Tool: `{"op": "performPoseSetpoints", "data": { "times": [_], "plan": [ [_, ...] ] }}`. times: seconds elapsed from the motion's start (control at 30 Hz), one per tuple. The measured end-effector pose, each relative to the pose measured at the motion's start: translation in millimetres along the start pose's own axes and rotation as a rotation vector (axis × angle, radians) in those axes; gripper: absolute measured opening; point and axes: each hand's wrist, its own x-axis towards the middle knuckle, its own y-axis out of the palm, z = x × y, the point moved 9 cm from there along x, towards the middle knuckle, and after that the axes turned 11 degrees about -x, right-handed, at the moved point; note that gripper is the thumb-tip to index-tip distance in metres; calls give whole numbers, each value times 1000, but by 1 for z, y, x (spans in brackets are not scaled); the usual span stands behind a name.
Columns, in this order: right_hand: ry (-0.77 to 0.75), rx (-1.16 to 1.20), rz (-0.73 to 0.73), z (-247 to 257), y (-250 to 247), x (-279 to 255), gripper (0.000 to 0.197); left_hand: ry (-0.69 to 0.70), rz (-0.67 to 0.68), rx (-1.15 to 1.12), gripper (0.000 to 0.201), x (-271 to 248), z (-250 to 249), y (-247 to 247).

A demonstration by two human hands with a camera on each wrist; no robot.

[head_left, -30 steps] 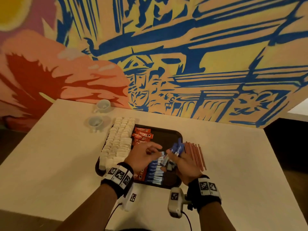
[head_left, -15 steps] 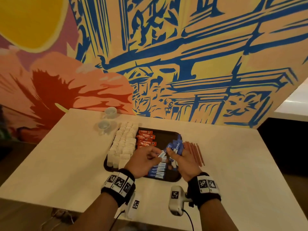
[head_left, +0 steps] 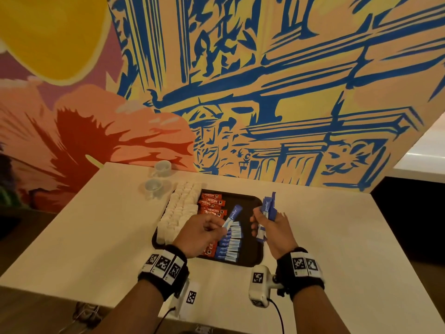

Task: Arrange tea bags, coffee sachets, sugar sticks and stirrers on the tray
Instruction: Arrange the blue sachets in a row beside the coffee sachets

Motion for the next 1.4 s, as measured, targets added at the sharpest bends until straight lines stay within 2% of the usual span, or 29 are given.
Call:
{"op": "performPoseSetpoints", "data": {
  "times": [0.1, 0.2, 0.27, 0.53, 0.6, 0.67, 0.77, 0.87, 0.97, 1.1, 1.17, 1.27, 1.4],
  "plan": [
    [1, -38, 101, -4, 15, 6, 13, -40, -34, -134, 14, 4, -1, -1],
    [77, -38, 248, -9, 37, 5, 18, -64, -10, -254, 21, 8, 0, 11],
    [58, -100, 297, -2, 45, 3, 18, -84, -4, -303, 26, 13, 2, 17],
    [47, -224, 280, 0, 37, 25, 9, -113, 66, -235, 20, 40, 9, 23],
    [45, -337, 269, -4, 30, 33, 14, -17, 29, -27, 28, 50, 7, 16],
    [50, -476, 290, -11, 23, 42, 28, 147, -42, 210, 41, 58, -6, 7],
    [63, -621, 331, -17, 18, 51, 35, 422, 15, 522, 47, 65, -25, 15],
    [89, -645, 363, -20, 15, 58, 35, 514, 132, 722, 39, 74, -27, 25],
    [110, -616, 347, -24, 10, 69, 48, 556, 180, 774, 30, 84, -29, 27],
    [168, -488, 299, -33, 3, 81, 40, 512, 237, 840, 30, 104, -24, 30],
    [188, -465, 208, -36, -6, 89, 37, 451, 265, 852, 31, 116, -15, 30],
    [186, -563, 51, -41, -25, 98, 42, 356, 260, 869, 30, 137, 5, 27],
    [334, -377, 103, -68, -27, 99, 25, 189, 218, 875, 27, 166, 42, 22]
  ]
}}
